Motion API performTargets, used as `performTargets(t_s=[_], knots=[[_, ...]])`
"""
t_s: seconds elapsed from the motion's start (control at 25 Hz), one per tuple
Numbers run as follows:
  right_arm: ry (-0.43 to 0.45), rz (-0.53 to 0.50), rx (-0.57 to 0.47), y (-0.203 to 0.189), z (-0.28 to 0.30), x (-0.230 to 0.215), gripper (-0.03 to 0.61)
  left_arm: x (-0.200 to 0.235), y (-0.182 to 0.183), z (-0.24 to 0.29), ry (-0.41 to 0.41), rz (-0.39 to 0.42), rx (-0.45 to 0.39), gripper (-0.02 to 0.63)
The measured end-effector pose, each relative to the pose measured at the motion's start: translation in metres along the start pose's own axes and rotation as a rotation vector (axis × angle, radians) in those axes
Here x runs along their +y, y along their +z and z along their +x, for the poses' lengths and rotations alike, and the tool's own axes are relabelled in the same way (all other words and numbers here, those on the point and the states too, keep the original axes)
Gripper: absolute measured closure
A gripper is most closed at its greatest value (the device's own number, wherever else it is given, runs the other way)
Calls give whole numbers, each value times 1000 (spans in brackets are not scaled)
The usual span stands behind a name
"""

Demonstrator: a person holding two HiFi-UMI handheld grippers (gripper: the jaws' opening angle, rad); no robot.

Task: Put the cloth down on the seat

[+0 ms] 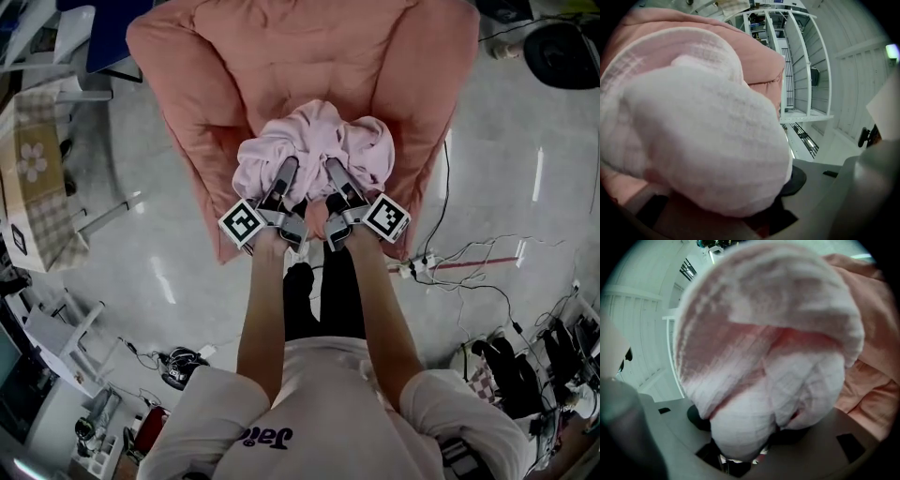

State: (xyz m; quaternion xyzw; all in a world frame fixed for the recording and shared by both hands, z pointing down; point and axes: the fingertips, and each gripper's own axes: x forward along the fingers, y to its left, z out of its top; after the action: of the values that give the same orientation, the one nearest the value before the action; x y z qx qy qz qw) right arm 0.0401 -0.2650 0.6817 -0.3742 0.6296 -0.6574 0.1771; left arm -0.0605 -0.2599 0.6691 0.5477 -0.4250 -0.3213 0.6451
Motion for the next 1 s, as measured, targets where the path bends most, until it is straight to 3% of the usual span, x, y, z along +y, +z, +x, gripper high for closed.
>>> performTargets(t_s=[0.12, 0.2, 0.36, 0.48, 0.6, 0.68, 0.8, 1.0], knots=[[-16, -27, 8, -1, 3, -24, 296, 26, -2, 1, 40, -16, 4, 417], [-37, 29, 0, -6, 7, -39, 296, 42, 0, 3, 62, -28, 12, 417], [-62, 42, 7, -9, 15, -67, 296, 72, 3, 8, 91, -43, 25, 417], [-108, 107, -2, -17, 24, -89, 298, 93, 9, 12, 119, -60, 30, 417], [-163, 59, 15, -20, 27, -110, 296, 114, 13, 12, 154, -67, 34, 417], [-228, 99, 12, -24, 24, -129, 296, 126, 13, 14, 168, -72, 31, 416], [-197, 155, -7, -28, 36, -143, 296, 150, 14, 16, 197, -97, 18, 416], [-274, 131, 21, -46, 44, -175, 296, 193, 19, 4, 267, -146, -4, 416]])
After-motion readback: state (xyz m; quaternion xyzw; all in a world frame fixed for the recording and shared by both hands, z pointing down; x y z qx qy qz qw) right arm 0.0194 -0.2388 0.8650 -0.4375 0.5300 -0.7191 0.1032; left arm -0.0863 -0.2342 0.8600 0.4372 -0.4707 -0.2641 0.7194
